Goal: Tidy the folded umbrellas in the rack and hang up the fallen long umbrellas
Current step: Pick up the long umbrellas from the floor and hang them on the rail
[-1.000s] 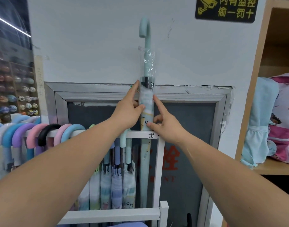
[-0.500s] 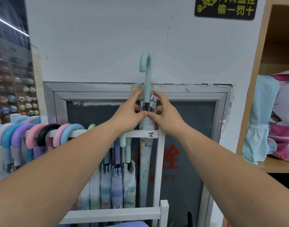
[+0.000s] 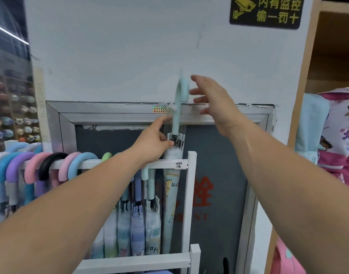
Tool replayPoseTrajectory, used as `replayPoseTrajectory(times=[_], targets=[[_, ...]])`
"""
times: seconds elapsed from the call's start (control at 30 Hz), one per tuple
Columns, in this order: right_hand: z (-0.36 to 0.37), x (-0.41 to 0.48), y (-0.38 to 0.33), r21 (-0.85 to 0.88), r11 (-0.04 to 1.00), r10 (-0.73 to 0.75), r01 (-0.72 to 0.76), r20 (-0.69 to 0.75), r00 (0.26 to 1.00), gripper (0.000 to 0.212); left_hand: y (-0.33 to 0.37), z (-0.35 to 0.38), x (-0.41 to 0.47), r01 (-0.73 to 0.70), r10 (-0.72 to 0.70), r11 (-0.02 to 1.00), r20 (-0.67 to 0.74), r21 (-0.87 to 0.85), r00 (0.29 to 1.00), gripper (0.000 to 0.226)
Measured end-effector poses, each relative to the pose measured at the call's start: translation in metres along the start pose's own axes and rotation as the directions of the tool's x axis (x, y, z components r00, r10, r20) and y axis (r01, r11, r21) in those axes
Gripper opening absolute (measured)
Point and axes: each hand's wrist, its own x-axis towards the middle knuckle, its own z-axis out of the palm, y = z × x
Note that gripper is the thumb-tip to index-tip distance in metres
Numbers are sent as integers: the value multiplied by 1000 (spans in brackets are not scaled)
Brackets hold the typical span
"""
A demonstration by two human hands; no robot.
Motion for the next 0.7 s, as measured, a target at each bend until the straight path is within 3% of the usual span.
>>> replayPoseTrajectory(times=[0.1, 0.23, 0.4, 0.57, 0.7], targets=[[-3, 7, -14, -138, 990, 2, 30, 223, 975, 38, 2, 0, -2, -12, 11, 999, 15, 39, 1000, 67], [-5, 13, -22, -176, 984, 69, -8, 339, 938, 52, 4, 0, -5, -12, 9, 997, 46, 72, 999, 69], [-7, 10, -17, -217, 976, 96, -12, 381, 920, 58, 3, 0, -12, 6, -18, 988, 79, 153, 997, 64], [0, -5, -7, -163, 986, 75, -14, 375, 924, 51, 4, -5, -18, 60, -87, 957, 83, 285, 993, 53], [8, -20, 12, -108, 994, 66, -28, 365, 929, 53, 13, -23, -27, 16, -69, 858, 83, 514, 994, 43]])
